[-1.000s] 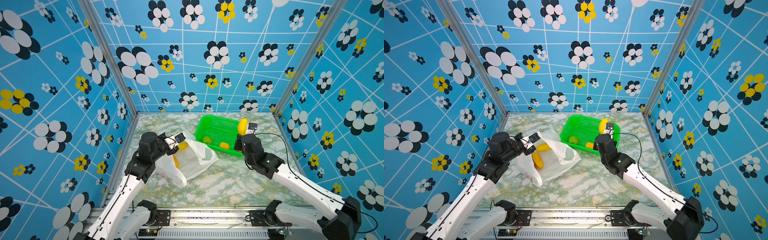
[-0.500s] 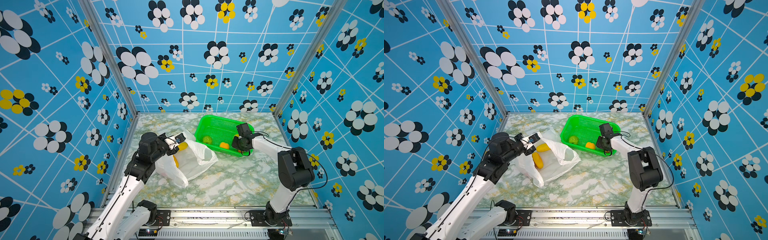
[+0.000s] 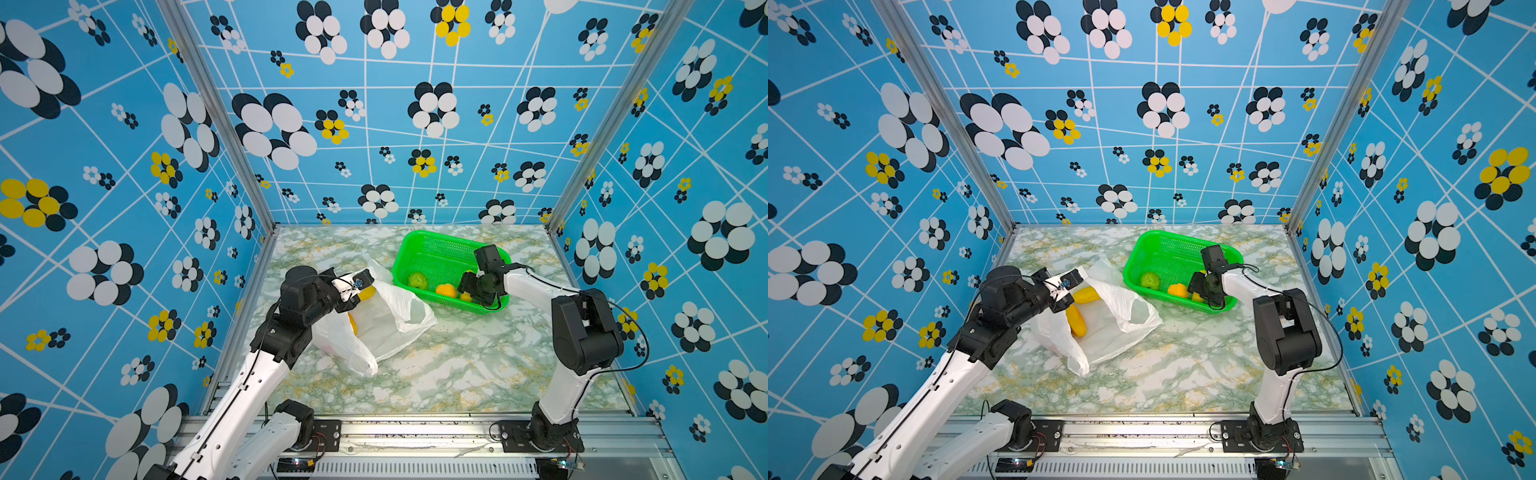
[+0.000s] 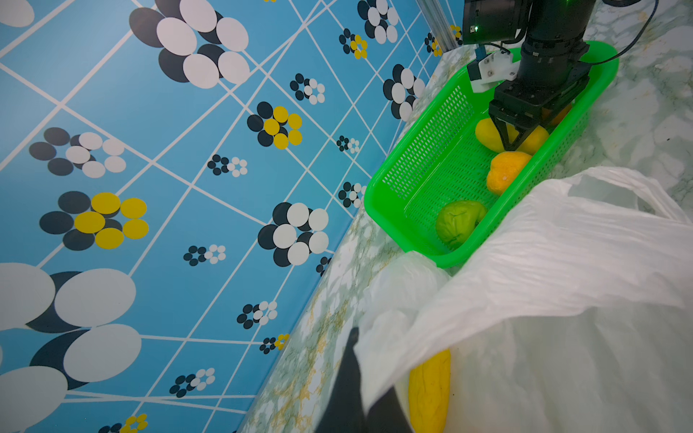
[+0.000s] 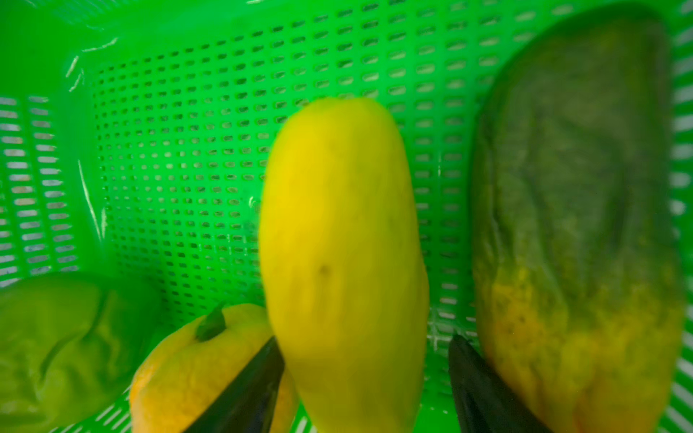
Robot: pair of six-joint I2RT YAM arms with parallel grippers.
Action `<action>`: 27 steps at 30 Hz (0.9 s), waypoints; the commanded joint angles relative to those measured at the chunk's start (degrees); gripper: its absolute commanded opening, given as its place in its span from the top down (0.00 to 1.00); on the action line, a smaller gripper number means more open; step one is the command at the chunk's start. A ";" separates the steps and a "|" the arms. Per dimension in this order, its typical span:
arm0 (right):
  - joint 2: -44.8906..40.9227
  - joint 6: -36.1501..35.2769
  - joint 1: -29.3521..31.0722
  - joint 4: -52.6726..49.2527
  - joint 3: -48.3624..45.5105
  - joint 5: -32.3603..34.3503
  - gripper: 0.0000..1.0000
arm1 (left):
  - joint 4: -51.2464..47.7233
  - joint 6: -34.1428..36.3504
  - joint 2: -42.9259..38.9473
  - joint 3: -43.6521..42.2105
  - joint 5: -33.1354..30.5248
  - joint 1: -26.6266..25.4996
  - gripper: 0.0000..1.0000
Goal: Untie the knot of the plastic bag and take out the fruit
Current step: 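Lower the mango into the basket and open the right gripper, then move the open right gripper back into the bag above the fruit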
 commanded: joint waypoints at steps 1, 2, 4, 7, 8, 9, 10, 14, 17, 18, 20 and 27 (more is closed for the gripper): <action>-6.09 0.44 -0.02 0.70 -2.63 0.03 0.20 | 2.16 1.20 -1.37 -1.35 1.91 -0.09 1.00; -7.45 0.38 -0.03 1.51 -3.38 0.00 0.20 | 2.50 1.31 -1.40 -1.50 3.12 -0.02 1.00; -10.39 0.41 0.15 3.38 -5.13 -0.23 0.21 | 2.90 1.19 -1.39 -1.61 5.99 0.69 1.00; -16.05 0.35 0.80 7.18 -8.54 0.06 0.25 | 5.00 -0.18 -1.48 -2.22 10.14 2.37 1.00; -18.32 0.26 1.32 8.82 -9.88 0.00 0.28 | 5.91 -0.80 -1.38 -2.38 11.39 3.06 1.00; -20.43 -0.16 1.75 10.46 -11.05 -0.16 0.31 | 6.70 -1.46 -1.31 -2.51 12.43 3.55 1.00; -23.01 -0.70 2.49 12.11 -12.27 -0.27 0.35 | 7.56 -2.03 -1.19 -2.67 13.56 4.26 1.00; -33.56 -4.98 8.39 17.11 -16.05 1.90 0.37 | 9.30 -3.24 -0.47 -2.78 17.41 5.63 1.00; -41.01 -10.73 16.05 21.07 -18.49 4.95 0.37 | 8.48 -2.68 -0.41 -2.43 19.74 5.80 1.00; -42.94 -12.59 18.59 22.26 -19.14 5.74 0.38 | 8.12 -2.65 -0.61 -2.34 20.21 5.73 1.00; -46.43 -16.46 24.63 24.36 -20.44 7.12 0.39 | 7.72 -2.51 -1.45 -2.50 20.44 5.50 1.00; -48.52 -24.28 39.97 27.49 -20.68 10.69 0.43 | 5.16 1.02 -2.70 -3.07 18.08 3.42 1.00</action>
